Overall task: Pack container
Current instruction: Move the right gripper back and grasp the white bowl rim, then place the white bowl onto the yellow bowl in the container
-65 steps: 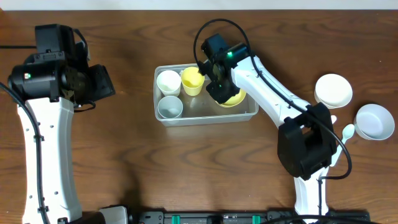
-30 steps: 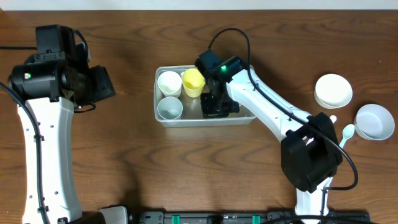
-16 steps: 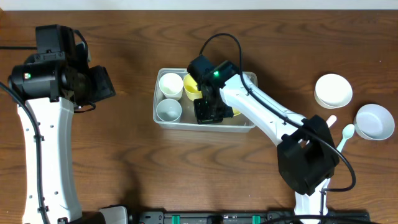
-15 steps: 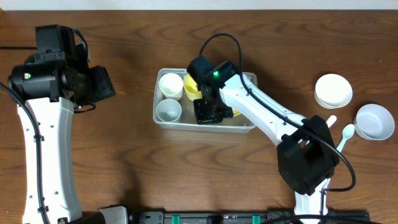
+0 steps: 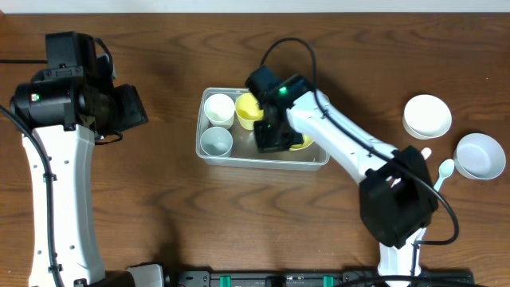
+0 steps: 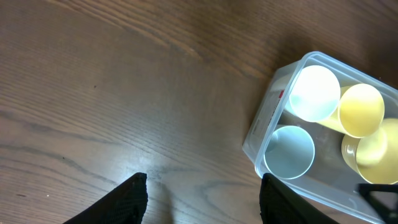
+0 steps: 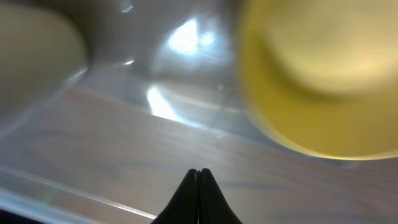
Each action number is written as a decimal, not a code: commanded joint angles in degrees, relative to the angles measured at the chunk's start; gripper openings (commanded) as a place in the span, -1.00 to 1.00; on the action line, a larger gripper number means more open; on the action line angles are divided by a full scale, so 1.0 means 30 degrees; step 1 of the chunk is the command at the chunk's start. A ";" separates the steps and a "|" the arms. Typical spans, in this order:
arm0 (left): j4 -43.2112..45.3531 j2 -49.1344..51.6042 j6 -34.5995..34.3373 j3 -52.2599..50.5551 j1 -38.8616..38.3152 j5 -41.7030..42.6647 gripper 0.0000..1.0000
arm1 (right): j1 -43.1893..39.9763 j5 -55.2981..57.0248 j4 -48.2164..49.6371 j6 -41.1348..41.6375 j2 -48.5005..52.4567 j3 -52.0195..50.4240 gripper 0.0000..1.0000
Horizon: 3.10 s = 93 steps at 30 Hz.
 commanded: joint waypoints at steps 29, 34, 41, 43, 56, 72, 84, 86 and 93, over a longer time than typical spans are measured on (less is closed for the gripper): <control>-0.0058 0.0073 -0.0095 -0.0066 0.0087 0.0197 0.18 | -1.4950 0.3745 -0.1588 -1.0302 0.1814 0.3745 0.52; -0.0058 0.0073 -0.0095 -0.0066 0.0087 0.0197 0.18 | -1.4950 0.4153 -0.1413 -1.0302 0.3563 0.3745 0.50; -0.0058 0.0080 -0.0095 -0.0066 0.0080 0.0197 0.18 | -1.4987 0.4160 -0.1297 -1.0295 0.5421 0.3745 0.33; -0.0058 0.0080 -0.0095 -0.0066 0.0080 0.0197 0.18 | -1.5008 0.4160 -0.1326 -1.0295 0.5734 0.3745 0.17; -0.0058 0.0080 -0.0102 -0.0066 0.0087 0.0197 0.18 | -1.5008 0.4736 -0.1311 -0.9573 0.5829 0.3745 -0.83; -0.0058 0.0080 -0.0095 -0.0066 0.0087 0.0189 0.18 | -1.3850 0.3045 -0.1778 -1.0273 0.1545 0.4044 -0.97; -0.0058 0.0080 -0.0095 -0.0066 0.0080 0.0189 0.18 | -0.5690 0.0007 -0.2076 -1.2801 -0.5020 0.4073 -0.97; -0.0058 0.0073 -0.0095 -0.0066 0.0087 0.0189 0.18 | -0.4124 0.0036 -0.2069 -1.2786 -0.4750 0.3993 -0.98; -0.0058 0.0080 -0.0095 -0.0066 0.0080 0.0189 0.18 | -0.1989 0.0969 -0.1996 -1.0914 -0.3067 0.3264 -0.98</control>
